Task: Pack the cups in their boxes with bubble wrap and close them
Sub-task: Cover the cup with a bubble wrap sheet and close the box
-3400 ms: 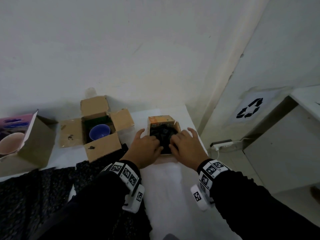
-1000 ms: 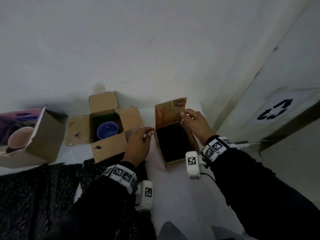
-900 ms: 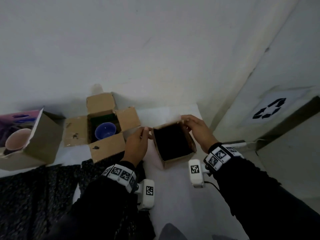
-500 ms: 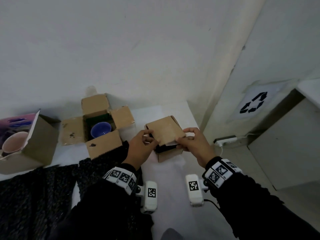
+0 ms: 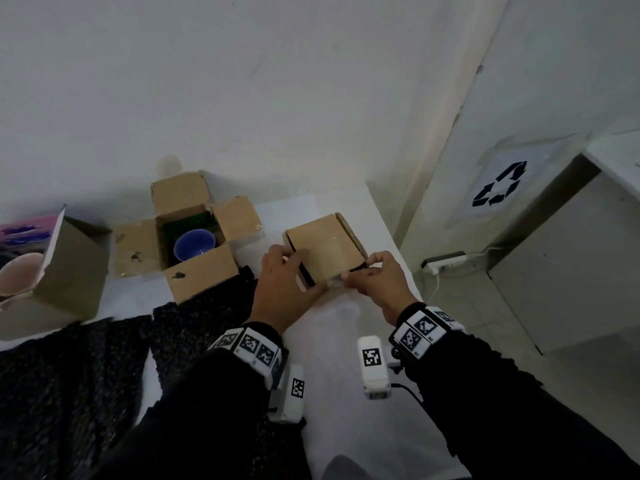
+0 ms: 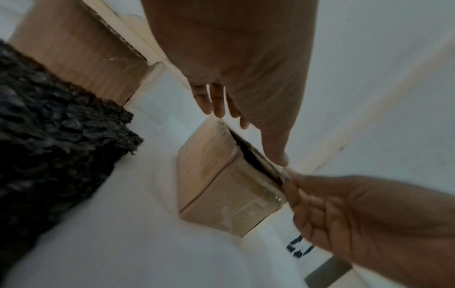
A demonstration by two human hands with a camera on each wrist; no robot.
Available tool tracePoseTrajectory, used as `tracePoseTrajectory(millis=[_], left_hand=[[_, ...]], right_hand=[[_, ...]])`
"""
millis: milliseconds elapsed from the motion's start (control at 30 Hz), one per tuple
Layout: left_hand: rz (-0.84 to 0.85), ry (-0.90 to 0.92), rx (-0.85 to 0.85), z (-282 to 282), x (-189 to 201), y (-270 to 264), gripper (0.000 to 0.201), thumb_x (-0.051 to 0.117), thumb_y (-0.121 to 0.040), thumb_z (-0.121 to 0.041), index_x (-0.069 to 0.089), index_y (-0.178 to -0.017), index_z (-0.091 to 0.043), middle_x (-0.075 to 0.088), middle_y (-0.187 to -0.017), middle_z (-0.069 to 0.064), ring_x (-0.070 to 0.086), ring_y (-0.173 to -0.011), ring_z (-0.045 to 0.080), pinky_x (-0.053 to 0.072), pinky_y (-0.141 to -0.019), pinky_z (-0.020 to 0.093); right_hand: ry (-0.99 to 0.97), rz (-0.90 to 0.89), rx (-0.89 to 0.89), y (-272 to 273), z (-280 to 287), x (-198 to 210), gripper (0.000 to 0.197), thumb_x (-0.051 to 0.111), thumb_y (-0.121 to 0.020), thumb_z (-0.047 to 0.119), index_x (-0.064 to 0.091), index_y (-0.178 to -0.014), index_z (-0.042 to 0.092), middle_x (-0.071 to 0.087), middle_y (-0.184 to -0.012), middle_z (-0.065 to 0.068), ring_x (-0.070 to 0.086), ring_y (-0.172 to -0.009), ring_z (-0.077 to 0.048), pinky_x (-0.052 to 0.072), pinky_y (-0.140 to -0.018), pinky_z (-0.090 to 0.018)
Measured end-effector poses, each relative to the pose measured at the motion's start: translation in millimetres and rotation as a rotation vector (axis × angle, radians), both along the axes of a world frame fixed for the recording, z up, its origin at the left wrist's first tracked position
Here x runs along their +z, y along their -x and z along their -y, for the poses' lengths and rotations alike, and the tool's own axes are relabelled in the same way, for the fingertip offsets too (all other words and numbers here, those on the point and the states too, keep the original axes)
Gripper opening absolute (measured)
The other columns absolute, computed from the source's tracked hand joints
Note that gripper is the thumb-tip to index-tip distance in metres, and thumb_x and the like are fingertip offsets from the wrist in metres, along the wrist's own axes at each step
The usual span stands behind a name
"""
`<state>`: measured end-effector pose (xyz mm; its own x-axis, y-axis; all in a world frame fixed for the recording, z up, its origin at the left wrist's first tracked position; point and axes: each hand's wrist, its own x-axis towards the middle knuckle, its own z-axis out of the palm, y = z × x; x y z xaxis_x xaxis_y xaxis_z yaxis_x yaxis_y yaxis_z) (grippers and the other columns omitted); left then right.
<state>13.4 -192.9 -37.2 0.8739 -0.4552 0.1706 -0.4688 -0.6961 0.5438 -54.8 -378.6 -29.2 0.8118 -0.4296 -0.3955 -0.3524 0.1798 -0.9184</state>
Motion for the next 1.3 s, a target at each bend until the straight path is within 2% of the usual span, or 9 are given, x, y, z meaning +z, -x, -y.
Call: tracePoseTrajectory(millis=[133, 333, 467, 700, 833, 900, 1067, 1200, 1300], left_hand=[[0.162, -0.114, -0.104, -1.1, -5.1, 2.9, 0.055, 0.078, -0.075, -0.041, 0.061, -0.123, -0.019, 0.043, -0.13, 0.012, 0.041, -0.11, 0.03, 0.046, -0.088, 0.038], [0.316, -0.278, -0.144, 1.2, -8.0, -3.6, 0.049, 0.077, -0.075, -0.029, 0.063, -0.117, -0.009, 0.054, -0.122, 0.018, 0.051, -0.098, 0.037, 0.055, -0.074, 0.044], [0.373, -0.32, -0.178, -1.3, -10.9, -2.0, 0.044, 0.069, -0.078, -0.03, 0.064, -0.116, -0.008, 0.057, -0.118, 0.015, 0.05, -0.091, 0.035, 0.054, -0.072, 0.042], [0.338, -0.298, -0.246, -6.3, -4.6, -4.7, 0.063, 0.052, -0.076, -0.055, 0.063, -0.119, -0.01, 0.055, -0.124, 0.008, 0.047, -0.098, 0.031, 0.05, -0.077, 0.041], [0.255, -0.28, -0.067, 6.5, -2.1, -2.8, 0.08, 0.034, -0.075, -0.086, 0.061, -0.104, -0.016, 0.053, -0.115, 0.004, 0.046, -0.102, 0.028, 0.04, -0.079, 0.039], [0.208, -0.307, 0.024, 16.2, -4.0, -2.3, 0.083, 0.03, -0.072, -0.089, 0.057, -0.098, -0.015, 0.051, -0.112, 0.007, 0.045, -0.1, 0.03, 0.041, -0.077, 0.04], [0.203, -0.239, 0.02, 15.7, -15.2, -6.7, 0.072, 0.049, -0.066, -0.078, 0.055, -0.097, -0.012, 0.05, -0.111, 0.011, 0.044, -0.1, 0.032, 0.043, -0.075, 0.041], [0.23, -0.227, -0.054, 8.2, -18.2, -11.3, 0.064, 0.055, -0.064, -0.067, 0.056, -0.101, -0.014, 0.05, -0.112, 0.01, 0.043, -0.102, 0.033, 0.044, -0.078, 0.041], [0.209, -0.207, -0.068, 8.2, -18.8, -13.1, 0.064, 0.057, -0.065, -0.067, 0.058, -0.101, -0.014, 0.052, -0.111, 0.008, 0.043, -0.102, 0.033, 0.045, -0.08, 0.042]], right_hand=[[0.09, 0.066, 0.067, 4.5, 1.1, -4.9, 0.052, 0.082, -0.07, 0.002, 0.044, -0.102, 0.016, 0.064, -0.074, -0.012, 0.064, -0.077, -0.018, 0.054, -0.081, -0.033], [0.148, 0.097, 0.071, 8.3, 1.5, -8.7, 0.053, 0.082, -0.071, 0.001, 0.042, -0.103, 0.013, 0.07, -0.085, -0.023, 0.067, -0.078, -0.019, 0.054, -0.076, -0.028], [0.293, 0.102, 0.08, 12.0, -2.7, -19.9, 0.05, 0.083, -0.07, 0.005, 0.042, -0.096, 0.017, 0.07, -0.078, -0.015, 0.068, -0.076, -0.023, 0.056, -0.076, -0.034], [0.483, 0.182, 0.019, 14.8, -14.7, -38.2, 0.044, 0.079, -0.076, 0.004, 0.04, -0.091, 0.02, 0.067, -0.074, -0.005, 0.066, -0.068, -0.011, 0.054, -0.068, -0.024], [0.51, 0.203, -0.017, 14.2, -20.5, -41.8, 0.041, 0.08, -0.079, 0.013, 0.041, -0.092, 0.017, 0.065, -0.074, -0.004, 0.064, -0.067, -0.01, 0.053, -0.064, -0.022], [0.52, 0.206, -0.033, 13.5, -21.2, -43.4, 0.04, 0.079, -0.08, 0.019, 0.041, -0.091, 0.017, 0.064, -0.074, -0.002, 0.061, -0.065, -0.008, 0.052, -0.063, -0.022], [0.605, 0.172, -0.012, 16.5, -15.1, -48.3, 0.043, 0.08, -0.076, 0.019, 0.04, -0.09, 0.022, 0.061, -0.074, 0.002, 0.059, -0.066, -0.009, 0.052, -0.064, -0.031], [0.855, 0.257, -0.081, 16.1, -1.8, -48.2, 0.055, 0.08, -0.065, 0.046, 0.047, -0.1, 0.021, 0.047, -0.099, 0.005, 0.049, -0.091, -0.018, 0.046, -0.08, -0.036], [0.953, 0.277, 0.036, 7.7, 8.0, -47.3, 0.073, 0.078, -0.061, 0.063, 0.052, -0.114, 0.02, 0.042, -0.116, -0.001, 0.043, -0.11, -0.021, 0.038, -0.094, -0.031]])
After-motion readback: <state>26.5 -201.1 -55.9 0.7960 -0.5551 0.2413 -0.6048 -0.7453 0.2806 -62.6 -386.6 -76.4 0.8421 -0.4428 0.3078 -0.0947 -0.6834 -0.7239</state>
